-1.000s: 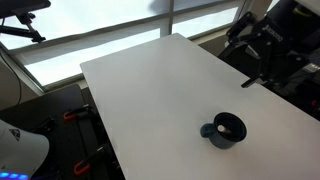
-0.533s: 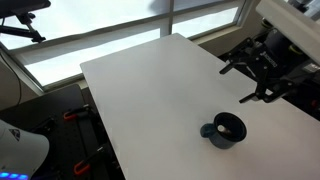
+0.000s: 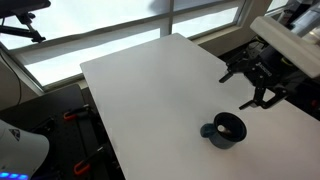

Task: Remove the marker from the cup

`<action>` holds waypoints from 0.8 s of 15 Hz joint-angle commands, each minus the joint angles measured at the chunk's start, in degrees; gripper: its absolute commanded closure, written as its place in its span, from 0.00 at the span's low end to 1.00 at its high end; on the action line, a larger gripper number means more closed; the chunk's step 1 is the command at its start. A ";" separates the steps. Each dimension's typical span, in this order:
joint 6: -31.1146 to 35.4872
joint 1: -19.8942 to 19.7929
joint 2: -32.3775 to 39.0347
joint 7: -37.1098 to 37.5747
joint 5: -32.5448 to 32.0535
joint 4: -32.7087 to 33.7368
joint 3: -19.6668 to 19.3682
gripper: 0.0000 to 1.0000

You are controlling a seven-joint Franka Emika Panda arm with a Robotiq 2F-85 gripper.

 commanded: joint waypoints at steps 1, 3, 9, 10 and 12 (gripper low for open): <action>-0.81 0.54 -0.26 0.35 -0.31 0.60 0.00 0.00; 0.11 0.60 -0.34 -0.01 -0.43 0.01 -0.09 0.00; 0.82 -0.35 0.87 0.06 0.52 0.45 0.09 0.00; 1.11 -0.08 0.77 -0.06 0.09 0.07 0.00 0.00; 1.11 -0.25 1.05 -0.06 0.14 0.07 0.00 0.00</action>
